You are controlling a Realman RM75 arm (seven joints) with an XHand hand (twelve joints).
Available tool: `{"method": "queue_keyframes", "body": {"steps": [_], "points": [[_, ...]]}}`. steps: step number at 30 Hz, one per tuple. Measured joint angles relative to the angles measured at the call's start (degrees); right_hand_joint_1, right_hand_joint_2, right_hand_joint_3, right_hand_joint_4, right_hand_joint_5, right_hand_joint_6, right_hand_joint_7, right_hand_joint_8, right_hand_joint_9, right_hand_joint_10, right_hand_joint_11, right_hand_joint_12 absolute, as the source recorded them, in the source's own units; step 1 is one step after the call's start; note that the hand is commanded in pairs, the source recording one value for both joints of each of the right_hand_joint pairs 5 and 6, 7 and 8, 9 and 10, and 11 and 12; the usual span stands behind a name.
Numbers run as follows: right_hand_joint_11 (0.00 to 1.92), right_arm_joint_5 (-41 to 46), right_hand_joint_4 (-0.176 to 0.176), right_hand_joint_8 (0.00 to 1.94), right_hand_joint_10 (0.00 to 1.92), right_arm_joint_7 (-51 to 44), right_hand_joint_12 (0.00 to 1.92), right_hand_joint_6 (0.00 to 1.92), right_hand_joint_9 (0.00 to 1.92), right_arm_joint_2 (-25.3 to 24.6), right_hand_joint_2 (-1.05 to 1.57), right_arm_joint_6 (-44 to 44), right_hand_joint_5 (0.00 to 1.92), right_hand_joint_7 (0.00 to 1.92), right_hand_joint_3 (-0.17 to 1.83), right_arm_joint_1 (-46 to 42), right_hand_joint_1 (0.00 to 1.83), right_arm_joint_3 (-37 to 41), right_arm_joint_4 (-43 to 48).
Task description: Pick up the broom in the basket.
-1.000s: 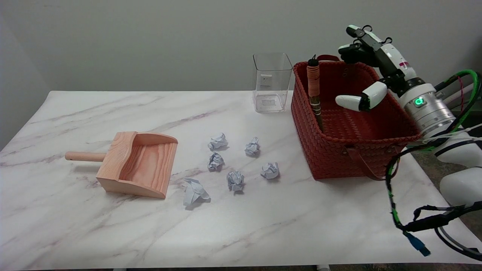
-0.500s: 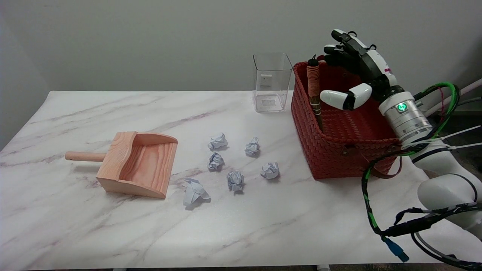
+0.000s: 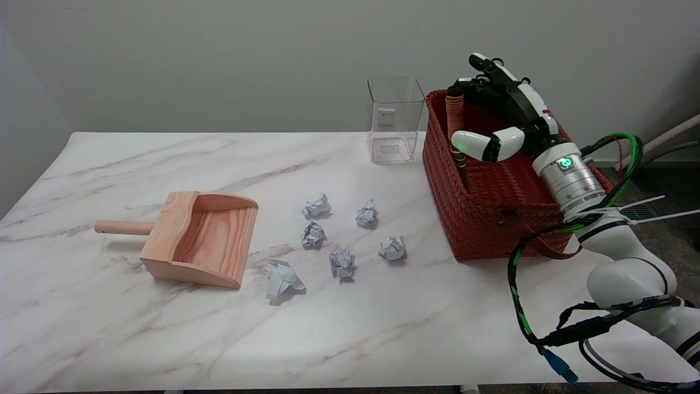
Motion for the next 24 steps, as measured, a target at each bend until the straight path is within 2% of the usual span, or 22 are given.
{"method": "queue_keyframes", "body": {"steps": [24], "points": [[0.38, 4.19, 0.0, 0.56, 0.47, 0.23, 0.38, 0.17, 0.47, -1.39, -0.12, 0.33, 0.17, 0.56, 1.1, 6.68, 1.13, -6.67, -6.15]]}}
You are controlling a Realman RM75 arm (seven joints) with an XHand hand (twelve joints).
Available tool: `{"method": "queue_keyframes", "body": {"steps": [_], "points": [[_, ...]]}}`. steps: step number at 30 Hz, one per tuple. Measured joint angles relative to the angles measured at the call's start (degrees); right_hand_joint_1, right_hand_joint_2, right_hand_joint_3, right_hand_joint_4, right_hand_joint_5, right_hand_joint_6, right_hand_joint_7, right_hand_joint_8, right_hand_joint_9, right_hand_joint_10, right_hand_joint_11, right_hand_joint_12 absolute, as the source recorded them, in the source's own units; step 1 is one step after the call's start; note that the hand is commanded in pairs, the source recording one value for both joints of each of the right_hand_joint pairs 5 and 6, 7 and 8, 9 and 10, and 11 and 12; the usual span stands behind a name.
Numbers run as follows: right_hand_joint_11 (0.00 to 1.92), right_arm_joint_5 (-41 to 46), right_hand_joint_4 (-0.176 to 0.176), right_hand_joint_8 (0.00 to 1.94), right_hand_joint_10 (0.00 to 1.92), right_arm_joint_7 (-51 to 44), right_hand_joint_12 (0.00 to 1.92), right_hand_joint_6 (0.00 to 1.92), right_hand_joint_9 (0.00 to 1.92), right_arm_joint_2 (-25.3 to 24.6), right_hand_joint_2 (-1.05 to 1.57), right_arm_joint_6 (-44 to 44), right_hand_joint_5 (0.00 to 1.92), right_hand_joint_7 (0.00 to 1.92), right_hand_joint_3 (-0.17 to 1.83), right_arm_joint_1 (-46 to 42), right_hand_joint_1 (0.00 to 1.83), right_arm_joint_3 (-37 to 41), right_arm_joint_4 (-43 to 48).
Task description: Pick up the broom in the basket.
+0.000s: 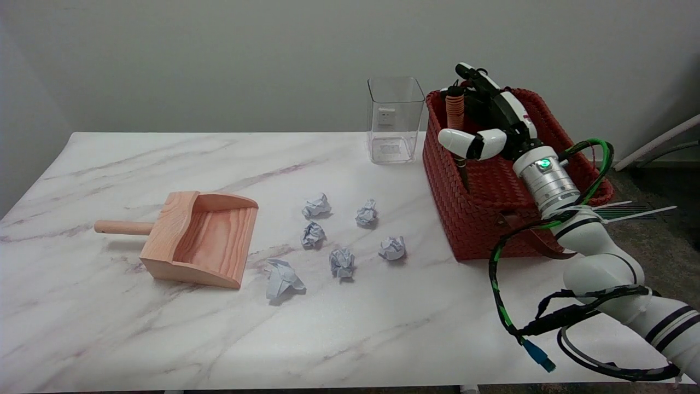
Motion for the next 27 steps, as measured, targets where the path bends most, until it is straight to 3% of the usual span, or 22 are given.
{"method": "queue_keyframes", "body": {"steps": [16, 27], "points": [[0.38, 0.46, 0.0, 0.73, 0.51, 1.48, 0.38, 0.19, 0.51, -1.53, -0.01, 0.11, 0.19, 0.73, 0.97, 5.76, 1.16, -4.98, -3.61], [0.57, 0.44, 0.0, 1.03, 1.07, 2.06, 0.57, 0.39, 1.07, -2.05, 0.16, 0.27, 0.39, 1.03, 0.85, 7.35, 1.16, -6.28, -4.72]]}}
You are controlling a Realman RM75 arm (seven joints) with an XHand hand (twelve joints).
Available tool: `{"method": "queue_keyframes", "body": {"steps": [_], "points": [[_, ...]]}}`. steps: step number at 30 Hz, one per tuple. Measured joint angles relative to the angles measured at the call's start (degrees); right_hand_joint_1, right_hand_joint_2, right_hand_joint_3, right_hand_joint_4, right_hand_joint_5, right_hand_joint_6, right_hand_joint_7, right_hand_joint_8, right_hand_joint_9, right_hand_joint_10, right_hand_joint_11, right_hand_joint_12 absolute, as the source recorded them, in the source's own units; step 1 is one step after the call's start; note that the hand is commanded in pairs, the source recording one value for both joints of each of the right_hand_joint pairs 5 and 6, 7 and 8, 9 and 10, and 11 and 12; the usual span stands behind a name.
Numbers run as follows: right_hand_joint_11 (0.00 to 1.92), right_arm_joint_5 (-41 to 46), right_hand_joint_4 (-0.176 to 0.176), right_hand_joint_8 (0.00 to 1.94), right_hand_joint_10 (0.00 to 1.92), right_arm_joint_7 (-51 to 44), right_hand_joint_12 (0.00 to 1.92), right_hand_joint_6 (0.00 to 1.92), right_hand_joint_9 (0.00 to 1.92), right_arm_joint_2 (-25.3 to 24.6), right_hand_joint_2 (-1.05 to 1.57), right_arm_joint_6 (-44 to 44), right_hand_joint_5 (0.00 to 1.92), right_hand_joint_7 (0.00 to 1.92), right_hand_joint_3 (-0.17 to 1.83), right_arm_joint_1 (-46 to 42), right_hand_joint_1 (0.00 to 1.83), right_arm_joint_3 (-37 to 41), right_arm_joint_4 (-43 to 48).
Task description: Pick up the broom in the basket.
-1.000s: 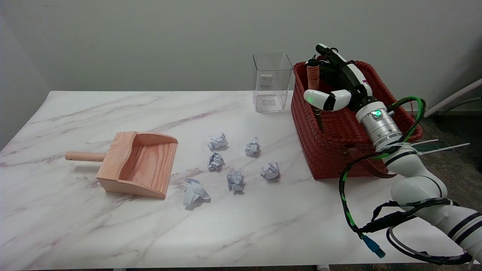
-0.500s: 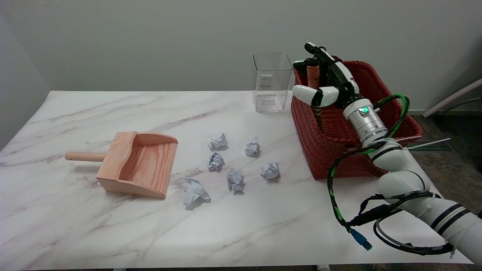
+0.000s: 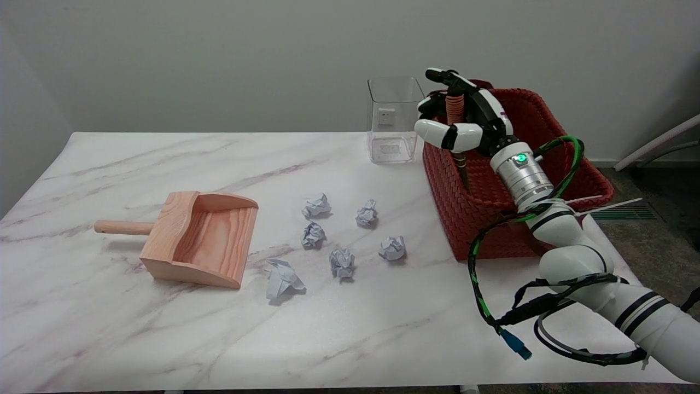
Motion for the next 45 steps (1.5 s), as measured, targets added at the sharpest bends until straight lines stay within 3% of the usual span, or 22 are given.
{"method": "queue_keyframes", "body": {"steps": [2, 5, 22, 28, 35, 45], "points": [[0.61, -0.02, 0.0, 1.07, 1.12, 0.08, 0.61, 0.42, 1.12, -0.05, 0.19, 0.02, 0.42, 1.07, 0.83, 0.18, 1.17, -0.11, -0.14], [0.75, -0.01, 0.0, 1.17, 1.21, 0.18, 0.75, 0.6, 1.21, -0.11, 0.25, 0.05, 0.6, 1.17, 0.84, 0.4, 1.2, -0.23, -0.3], [1.33, -0.11, 0.0, 1.55, 1.58, 0.28, 1.33, 1.33, 1.58, -0.27, 0.62, 1.35, 1.33, 1.55, 0.73, 0.85, 1.09, -0.53, -0.96], [1.5, -0.16, 0.0, 1.7, 1.7, 0.31, 1.5, 1.7, 1.7, -0.29, 0.75, 1.93, 1.7, 1.7, 0.76, 0.96, 1.08, -0.54, -1.32], [1.6, -0.32, 0.0, 1.8, 1.78, 0.38, 1.6, 1.91, 1.78, -0.3, 0.79, 2.36, 1.91, 1.8, 0.82, 1.09, 1.08, -0.48, -1.71], [1.77, -0.46, 0.0, 1.92, 1.92, 0.4, 1.77, 1.92, 1.92, -0.3, 0.85, 2.71, 1.92, 1.92, 0.87, 1.34, 1.09, -0.34, -2.15]]}}
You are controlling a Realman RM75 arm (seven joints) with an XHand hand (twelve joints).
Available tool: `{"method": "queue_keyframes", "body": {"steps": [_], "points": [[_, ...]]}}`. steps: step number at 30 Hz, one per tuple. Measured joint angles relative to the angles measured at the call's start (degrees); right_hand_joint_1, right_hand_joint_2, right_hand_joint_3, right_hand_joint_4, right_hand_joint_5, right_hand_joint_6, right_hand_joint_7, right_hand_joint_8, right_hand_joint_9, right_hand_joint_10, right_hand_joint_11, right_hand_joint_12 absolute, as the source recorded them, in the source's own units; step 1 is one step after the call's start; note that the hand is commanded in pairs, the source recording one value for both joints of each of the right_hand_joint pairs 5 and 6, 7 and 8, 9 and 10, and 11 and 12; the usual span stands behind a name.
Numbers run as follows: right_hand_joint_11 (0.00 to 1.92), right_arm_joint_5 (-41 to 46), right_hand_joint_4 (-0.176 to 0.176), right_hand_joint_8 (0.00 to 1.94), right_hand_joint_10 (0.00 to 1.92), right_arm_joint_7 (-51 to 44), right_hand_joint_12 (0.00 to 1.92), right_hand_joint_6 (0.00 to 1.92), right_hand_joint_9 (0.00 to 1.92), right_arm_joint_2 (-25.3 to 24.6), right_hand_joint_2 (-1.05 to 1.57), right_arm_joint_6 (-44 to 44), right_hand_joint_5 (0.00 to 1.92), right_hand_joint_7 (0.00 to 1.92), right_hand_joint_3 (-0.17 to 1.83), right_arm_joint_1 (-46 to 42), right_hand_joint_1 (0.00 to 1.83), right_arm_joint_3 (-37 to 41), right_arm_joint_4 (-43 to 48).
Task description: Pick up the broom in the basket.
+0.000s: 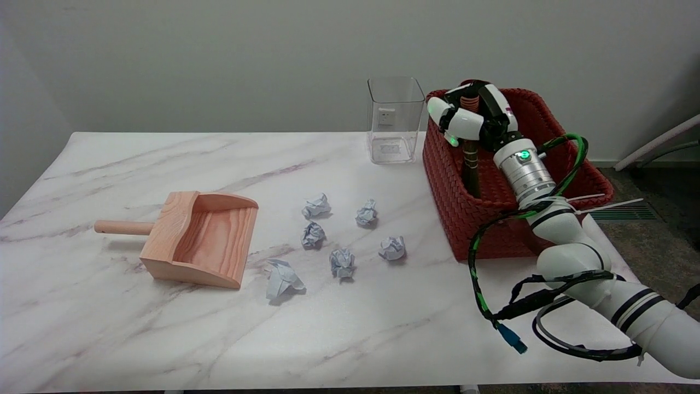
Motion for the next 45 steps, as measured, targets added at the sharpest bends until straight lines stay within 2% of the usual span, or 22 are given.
{"method": "queue_keyframes", "body": {"steps": [17, 33, 45], "points": [[1.88, -0.09, 0.0, 1.92, 1.92, -0.39, 1.88, 1.92, 1.92, 0.08, 0.84, 0.54, 1.92, 1.92, 0.97, 1.39, 1.12, 0.21, -0.46], [1.85, -0.13, 0.0, 1.92, 1.92, -2.45, 1.85, 1.92, 1.92, 0.33, 1.05, 0.67, 1.92, 1.92, 0.97, 3.77, 1.12, 2.61, 0.37], [1.84, -0.14, 0.0, 1.92, 1.92, -3.66, 1.84, 1.92, 1.92, 1.56, 1.11, -5.82, 1.92, 1.92, 0.96, 3.96, 1.12, 8.28, 5.31]]}}
